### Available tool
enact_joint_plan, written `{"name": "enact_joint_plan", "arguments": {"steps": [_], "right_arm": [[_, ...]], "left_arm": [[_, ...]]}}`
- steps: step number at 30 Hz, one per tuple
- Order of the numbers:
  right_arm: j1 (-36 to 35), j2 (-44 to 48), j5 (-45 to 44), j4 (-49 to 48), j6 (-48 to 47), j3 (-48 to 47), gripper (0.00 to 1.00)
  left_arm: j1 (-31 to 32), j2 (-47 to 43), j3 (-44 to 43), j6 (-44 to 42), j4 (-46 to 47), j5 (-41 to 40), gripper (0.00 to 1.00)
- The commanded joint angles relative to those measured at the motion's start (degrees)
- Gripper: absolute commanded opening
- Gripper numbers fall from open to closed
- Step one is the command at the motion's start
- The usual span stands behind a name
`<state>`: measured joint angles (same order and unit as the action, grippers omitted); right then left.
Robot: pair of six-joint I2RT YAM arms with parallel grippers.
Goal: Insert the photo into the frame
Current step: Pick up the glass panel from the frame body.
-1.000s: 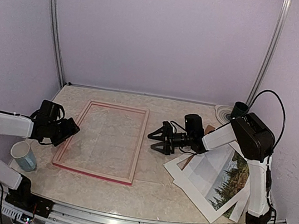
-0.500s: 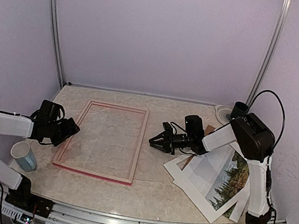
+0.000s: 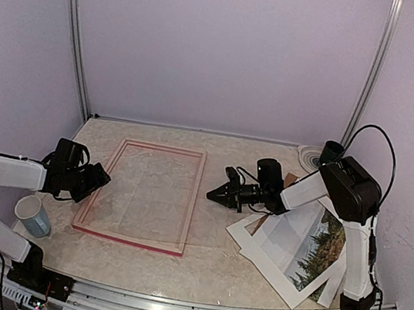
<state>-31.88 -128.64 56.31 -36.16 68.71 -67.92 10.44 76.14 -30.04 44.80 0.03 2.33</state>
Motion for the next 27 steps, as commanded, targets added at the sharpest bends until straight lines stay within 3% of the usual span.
{"name": "enact_joint_plan", "arguments": {"steps": [1, 11, 22, 27], "right_arm": [[-0.5, 2.7, 0.2, -3.9, 1.6, 1.1, 0.0], [-0.5, 7.5, 0.7, -1.5, -1.3, 1.9, 0.0], [-0.6, 12.1, 1.9, -0.3, -1.1, 2.0, 0.0], [-0.6, 14.5, 1.1, 6.3, -4.5, -1.4, 0.0]], "left_arm": [[-0.3, -1.0, -1.4, 0.3, 0.1, -0.6, 0.86], [-3.7, -1.5, -2.4, 0.6, 1.7, -1.2, 0.88], [-3.9, 7.0, -2.5, 0.0, 8.1, 2.1, 0.87], [-3.1, 10.2, -1.8, -0.1, 11.4, 4.4, 0.85]]}}
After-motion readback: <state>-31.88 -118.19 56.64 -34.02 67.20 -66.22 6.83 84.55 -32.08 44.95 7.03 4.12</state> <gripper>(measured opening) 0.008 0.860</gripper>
